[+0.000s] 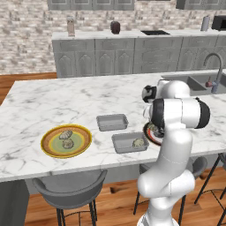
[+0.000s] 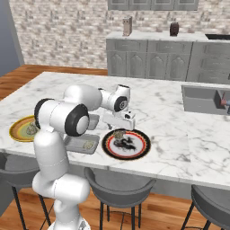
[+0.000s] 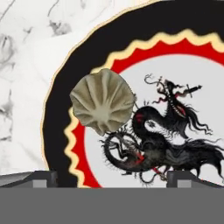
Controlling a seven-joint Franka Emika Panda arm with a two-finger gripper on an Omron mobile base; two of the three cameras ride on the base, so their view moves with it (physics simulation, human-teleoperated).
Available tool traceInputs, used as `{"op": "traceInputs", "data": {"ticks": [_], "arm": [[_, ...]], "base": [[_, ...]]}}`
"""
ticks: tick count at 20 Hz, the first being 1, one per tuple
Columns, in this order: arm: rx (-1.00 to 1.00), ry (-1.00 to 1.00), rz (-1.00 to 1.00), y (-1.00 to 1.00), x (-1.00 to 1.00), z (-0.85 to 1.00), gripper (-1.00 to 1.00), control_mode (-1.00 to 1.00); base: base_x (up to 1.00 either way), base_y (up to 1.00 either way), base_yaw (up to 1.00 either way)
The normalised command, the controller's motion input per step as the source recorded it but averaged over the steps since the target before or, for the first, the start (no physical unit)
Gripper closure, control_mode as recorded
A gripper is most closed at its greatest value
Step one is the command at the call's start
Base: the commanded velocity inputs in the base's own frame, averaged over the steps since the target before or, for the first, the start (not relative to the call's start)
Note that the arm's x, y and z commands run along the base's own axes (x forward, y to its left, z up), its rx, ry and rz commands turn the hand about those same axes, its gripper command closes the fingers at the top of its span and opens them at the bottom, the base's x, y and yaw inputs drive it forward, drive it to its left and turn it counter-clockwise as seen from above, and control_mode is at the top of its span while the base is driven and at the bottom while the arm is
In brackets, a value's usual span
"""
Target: Place two dumplings into each of the tupperware containers and then place the containers in the fridge.
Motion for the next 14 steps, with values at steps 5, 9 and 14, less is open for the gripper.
{"op": "traceInputs", "data": {"ticks": [5, 9, 14], "arm": [[0.0, -0.12, 0.02, 0.0, 0.15, -0.33, -1.0, -1.0], [0.0, -0.1, 0.0, 0.0, 0.19, -0.29, -1.0, -1.0], [0.0, -0.1, 0.0, 0.0, 0.27, -0.26, -1.0, -1.0]], "base": [[0.0, 0.0, 0.0], [0.0, 0.0, 0.0], [0.0, 0.0, 0.0]]}}
